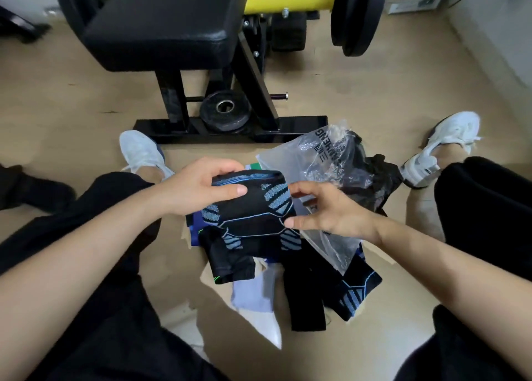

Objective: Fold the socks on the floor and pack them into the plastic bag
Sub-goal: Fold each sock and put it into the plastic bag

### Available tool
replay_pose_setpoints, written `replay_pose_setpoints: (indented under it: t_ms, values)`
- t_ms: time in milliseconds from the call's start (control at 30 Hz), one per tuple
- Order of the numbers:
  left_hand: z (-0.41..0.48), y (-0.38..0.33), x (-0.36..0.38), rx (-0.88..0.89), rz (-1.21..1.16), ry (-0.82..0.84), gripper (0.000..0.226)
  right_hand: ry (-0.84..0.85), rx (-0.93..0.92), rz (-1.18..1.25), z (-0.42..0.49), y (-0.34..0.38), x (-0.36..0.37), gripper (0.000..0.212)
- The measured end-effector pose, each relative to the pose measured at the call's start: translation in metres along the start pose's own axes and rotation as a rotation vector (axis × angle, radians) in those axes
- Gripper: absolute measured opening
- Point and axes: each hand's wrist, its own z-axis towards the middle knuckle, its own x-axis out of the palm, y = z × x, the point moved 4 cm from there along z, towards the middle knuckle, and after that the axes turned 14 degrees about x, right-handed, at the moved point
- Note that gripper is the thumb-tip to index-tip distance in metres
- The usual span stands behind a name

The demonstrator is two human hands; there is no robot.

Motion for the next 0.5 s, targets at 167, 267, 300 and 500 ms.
replay_pose_setpoints:
  t_ms: [167,267,300,500]
  values:
    - [-0.019,-0.001,-0.016,-0.041,-0.325,-0.296,0.018,0.013,-0.037,0.256,0.002,0.003,0.015,0.021]
    - [-0.022,0.005,-0.015,-0.094,-0.318,-0.228,0.028,-0.023,-0.039,0.235,-0.003,0.004,0.006,0.006]
    - [-0.022,0.006,-0.011,-0.105,-0.299,-0.18,0.034,-0.044,-0.047,0.171,-0.005,0.006,0.003,0.005]
    - [-0.004,0.005,0.012,-0.092,-0.109,-0.265,0.043,-0.091,-0.051,-0.163,-0.009,0.009,-0.007,0.012]
